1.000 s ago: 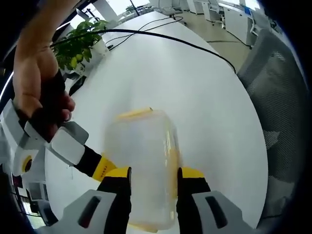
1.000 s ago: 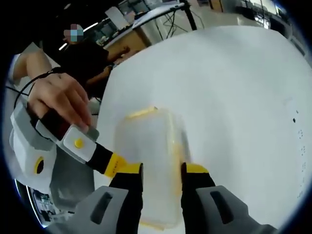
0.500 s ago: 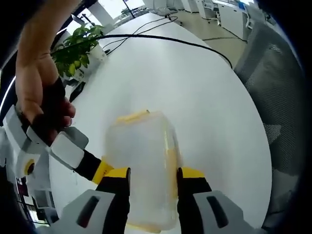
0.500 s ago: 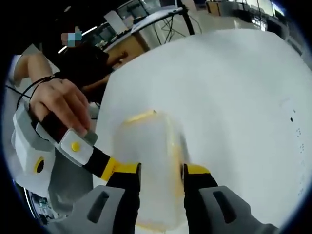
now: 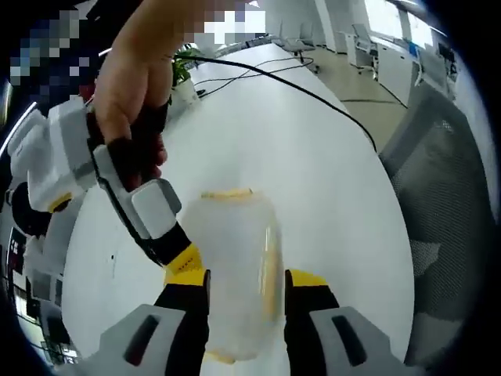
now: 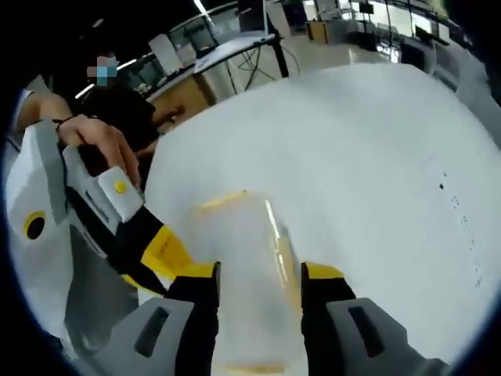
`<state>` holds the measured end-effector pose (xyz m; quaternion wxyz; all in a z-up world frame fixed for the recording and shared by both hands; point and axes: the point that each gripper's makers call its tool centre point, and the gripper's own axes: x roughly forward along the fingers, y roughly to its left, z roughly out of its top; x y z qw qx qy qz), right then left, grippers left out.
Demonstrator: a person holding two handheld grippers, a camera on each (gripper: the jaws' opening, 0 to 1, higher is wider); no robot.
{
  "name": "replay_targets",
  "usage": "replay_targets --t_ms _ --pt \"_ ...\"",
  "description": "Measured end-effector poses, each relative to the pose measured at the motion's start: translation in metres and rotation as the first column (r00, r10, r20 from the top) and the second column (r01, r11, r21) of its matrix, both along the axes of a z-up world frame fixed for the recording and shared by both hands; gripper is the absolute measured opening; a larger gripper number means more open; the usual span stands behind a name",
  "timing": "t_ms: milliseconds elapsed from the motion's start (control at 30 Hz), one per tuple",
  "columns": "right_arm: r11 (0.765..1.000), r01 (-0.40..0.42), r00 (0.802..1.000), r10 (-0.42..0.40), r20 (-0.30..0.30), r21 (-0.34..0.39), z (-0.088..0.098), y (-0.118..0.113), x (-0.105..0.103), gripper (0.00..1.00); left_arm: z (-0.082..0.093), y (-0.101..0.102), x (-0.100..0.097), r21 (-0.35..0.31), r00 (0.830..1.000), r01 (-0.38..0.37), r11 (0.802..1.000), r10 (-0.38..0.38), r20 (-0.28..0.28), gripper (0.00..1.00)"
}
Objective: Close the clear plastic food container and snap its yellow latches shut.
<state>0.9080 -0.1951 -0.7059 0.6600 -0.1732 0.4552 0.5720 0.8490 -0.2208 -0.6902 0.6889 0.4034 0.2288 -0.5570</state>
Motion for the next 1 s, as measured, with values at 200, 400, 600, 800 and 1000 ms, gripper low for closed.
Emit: replay_targets --t_ms 200,400,600,800,1000 --pt "0.995 0.078 0.994 -0.083 0.077 0.064 0.022 -0.005 0.008 0.40 0.008 0.011 0.002 -0.063 0.997 -0.073 0.995 0.073 -0.013 0.33" --pt "0.991 0.109 0.985 -0.119 0.123 0.082 0.028 -0.015 -0.011 0.41 0.005 0.029 0.003 -0.105 0.986 -0.164 0.981 0.161 -0.036 0.36" --pt "0.986 0.135 0.978 -0.148 0.146 0.099 0.028 -0.022 -0.031 0.42 0.006 0.042 0.002 -0.145 0.973 -0.229 0.962 0.225 -0.047 0.36" --pt "0.983 0.161 0.968 -0.174 0.180 0.087 0.023 -0.033 -0.045 0.43 0.004 0.053 0.009 -0.194 0.940 -0.339 0.921 0.325 -0.099 0.36" --pt "0.969 0.224 0.950 -0.242 0.200 0.106 0.017 -0.049 -0.054 0.45 -0.001 0.064 0.014 -0.231 0.911 -0.411 0.882 0.389 -0.134 0.37"
